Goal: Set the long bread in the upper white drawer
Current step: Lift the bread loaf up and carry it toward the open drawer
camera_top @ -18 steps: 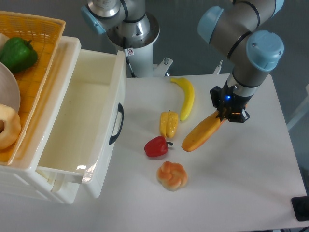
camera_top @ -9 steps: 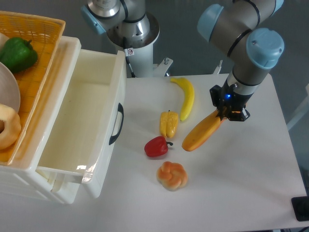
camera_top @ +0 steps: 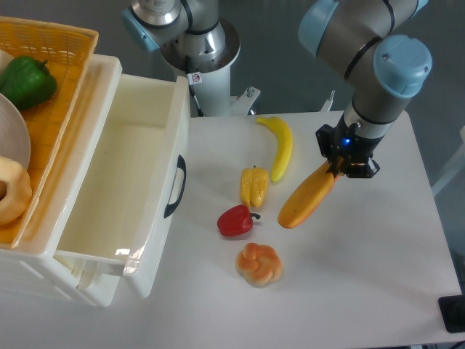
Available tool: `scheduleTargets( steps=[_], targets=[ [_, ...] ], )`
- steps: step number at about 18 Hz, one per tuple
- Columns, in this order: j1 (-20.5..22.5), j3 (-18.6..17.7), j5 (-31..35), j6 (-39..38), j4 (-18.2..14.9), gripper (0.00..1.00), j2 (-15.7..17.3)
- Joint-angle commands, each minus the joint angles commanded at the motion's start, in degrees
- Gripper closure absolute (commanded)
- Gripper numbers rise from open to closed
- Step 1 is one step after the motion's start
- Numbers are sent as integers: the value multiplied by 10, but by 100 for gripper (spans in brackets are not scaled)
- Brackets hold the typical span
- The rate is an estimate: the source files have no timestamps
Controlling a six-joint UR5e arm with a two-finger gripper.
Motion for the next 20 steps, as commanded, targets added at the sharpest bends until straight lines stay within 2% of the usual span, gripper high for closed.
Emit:
scheduleTargets(
  steps=[6,9,14,17,20],
  targets=[
    [-6,-13,-3,-55,-3,100,47],
    [-6,-22,1,-96,-39,100,76],
    [-4,-22,1,-137,-76,100,113],
    [-11,-22,-10,-216,-86,100,129],
    [-39,-18,-32,-303,-91,100,141]
  ],
)
